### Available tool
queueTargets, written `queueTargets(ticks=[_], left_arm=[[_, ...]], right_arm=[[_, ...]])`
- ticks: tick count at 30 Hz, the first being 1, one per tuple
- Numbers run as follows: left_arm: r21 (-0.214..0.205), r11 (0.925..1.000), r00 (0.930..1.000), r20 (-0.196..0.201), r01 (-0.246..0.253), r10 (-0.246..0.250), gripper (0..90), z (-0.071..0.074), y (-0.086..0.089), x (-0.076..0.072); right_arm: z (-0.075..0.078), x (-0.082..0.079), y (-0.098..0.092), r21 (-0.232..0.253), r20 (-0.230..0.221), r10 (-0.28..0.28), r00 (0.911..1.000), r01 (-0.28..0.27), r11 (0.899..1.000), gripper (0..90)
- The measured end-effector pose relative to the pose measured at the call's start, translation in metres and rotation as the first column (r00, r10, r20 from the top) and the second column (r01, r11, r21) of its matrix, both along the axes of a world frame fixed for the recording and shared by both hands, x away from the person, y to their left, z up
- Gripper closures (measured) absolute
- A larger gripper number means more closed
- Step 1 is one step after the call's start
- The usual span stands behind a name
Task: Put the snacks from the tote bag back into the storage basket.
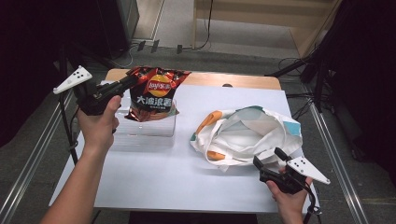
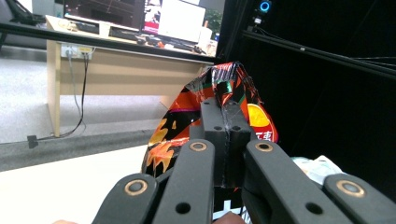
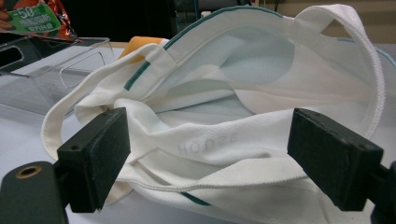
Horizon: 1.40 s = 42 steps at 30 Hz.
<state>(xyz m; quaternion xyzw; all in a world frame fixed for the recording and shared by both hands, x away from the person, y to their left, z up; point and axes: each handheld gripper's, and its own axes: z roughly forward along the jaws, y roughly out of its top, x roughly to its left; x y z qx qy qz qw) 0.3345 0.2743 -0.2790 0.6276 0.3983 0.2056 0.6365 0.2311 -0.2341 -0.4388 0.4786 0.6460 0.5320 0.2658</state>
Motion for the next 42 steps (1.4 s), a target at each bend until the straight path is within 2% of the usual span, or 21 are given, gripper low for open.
queueTargets(ticks=[6, 10, 17, 19, 21, 23, 24, 26, 28, 29, 30, 31, 32, 34, 36, 38, 40, 42], left_arm=[[-0.007, 0.9997, 0.9995, -0.022, -0.025, 0.025, 90.0, -0.011, 0.014, 0.004], [0.016, 0.9986, 0.9978, -0.042, -0.050, 0.051, 90.0, -0.022, 0.020, 0.009], [0.019, 0.9983, 0.9909, -0.122, -0.055, 0.057, 90.0, -0.053, 0.033, 0.023], [0.039, 0.9980, 0.9873, -0.149, -0.050, 0.056, 90.0, -0.064, 0.036, 0.026], [0.043, 0.9974, 0.9865, -0.151, -0.059, 0.064, 90.0, -0.071, 0.038, 0.026], [0.052, 0.9952, 0.9801, -0.177, -0.083, 0.091, 88.5, -0.077, 0.041, 0.026], [0.066, 0.9936, 0.9757, -0.193, -0.092, 0.103, 80.6, -0.081, 0.041, 0.026], [0.080, 0.9935, 0.9707, -0.220, -0.082, 0.097, 71.2, -0.088, 0.040, 0.025], [0.108, 0.9886, 0.9595, -0.250, -0.105, 0.130, 59.8, -0.096, 0.036, 0.024], [0.103, 0.9881, 0.9510, -0.276, -0.114, 0.139, 57.0, -0.102, 0.035, 0.023], [0.093, 0.9883, 0.9471, -0.287, -0.121, 0.143, 52.4, -0.105, 0.034, 0.023], [0.082, 0.9884, 0.9437, -0.296, -0.128, 0.147, 52.7, -0.109, 0.033, 0.021], [0.078, 0.9891, 0.9439, -0.298, -0.125, 0.143, 57.2, -0.111, 0.033, 0.021], [0.098, 0.9859, 0.9430, -0.293, -0.135, 0.158, 70.1, -0.112, 0.031, 0.020], [0.105, 0.9869, 0.9430, -0.298, -0.123, 0.149, 84.8, -0.111, 0.031, 0.022], [0.118, 0.9872, 0.9412, -0.308, -0.107, 0.139, 90.0, -0.109, 0.032, 0.024], [0.134, 0.9873, 0.9440, -0.306, -0.085, 0.123, 90.0, -0.107, 0.034, 0.027], [0.121, 0.9906, 0.9367, -0.335, -0.063, 0.100, 90.0, -0.106, 0.041, 0.033]], right_arm=[[-0.001, 0.000, 0.002, -0.003, -0.004, -0.001, 1.0000, 0.001, 1.000, 13.4], [-0.001, 0.000, 0.003, -0.011, -0.002, 0.001, 1.0000, -0.001, 1.000, 13.4], [-0.001, 0.000, 0.004, -0.011, -0.006, 0.000, 1.0000, -0.001, 1.000, 13.5], [-0.002, 0.000, 0.004, -0.011, -0.008, 0.001, 1.0000, -0.001, 1.000, 13.6], [-0.002, 0.000, 0.004, -0.018, -0.010, 0.001, 1.0000, -0.001, 1.000, 13.6], [-0.003, 0.000, 0.005, -0.017, -0.012, 0.000, 0.9999, 0.000, 1.000, 13.6], [-0.003, 0.001, 0.005, -0.016, -0.014, 0.000, 0.9999, 0.000, 1.000, 13.6], [-0.003, 0.001, 0.005, -0.015, -0.015, -0.001, 0.9999, 0.001, 1.000, 13.6], [-0.003, 0.001, 0.006, -0.015, -0.016, 0.001, 0.9999, -0.001, 1.000, 13.6], [-0.003, 0.001, 0.006, -0.019, -0.014, 0.002, 0.9999, -0.002, 1.000, 13.6], [-0.004, 0.001, 0.007, -0.017, -0.016, 0.003, 0.9999, -0.004, 1.000, 13.6], [-0.004, 0.001, 0.008, -0.018, -0.016, 0.004, 0.9999, -0.004, 1.000, 13.6], [-0.004, 0.001, 0.008, -0.018, -0.019, 0.003, 0.9998, -0.003, 1.000, 13.7], [-0.004, 0.001, 0.009, -0.017, -0.019, 0.005, 0.9998, -0.006, 1.000, 13.7], [-0.004, 0.001, 0.010, -0.018, -0.021, 0.007, 0.9998, -0.007, 1.000, 13.7], [-0.005, 0.002, 0.010, -0.020, -0.025, 0.005, 0.9997, -0.006, 1.000, 13.7], [-0.005, 0.002, 0.010, -0.018, -0.027, 0.003, 0.9996, -0.004, 1.000, 13.7], [-0.005, 0.002, 0.009, -0.017, -0.027, 0.002, 0.9996, -0.002, 1.000, 13.8]])
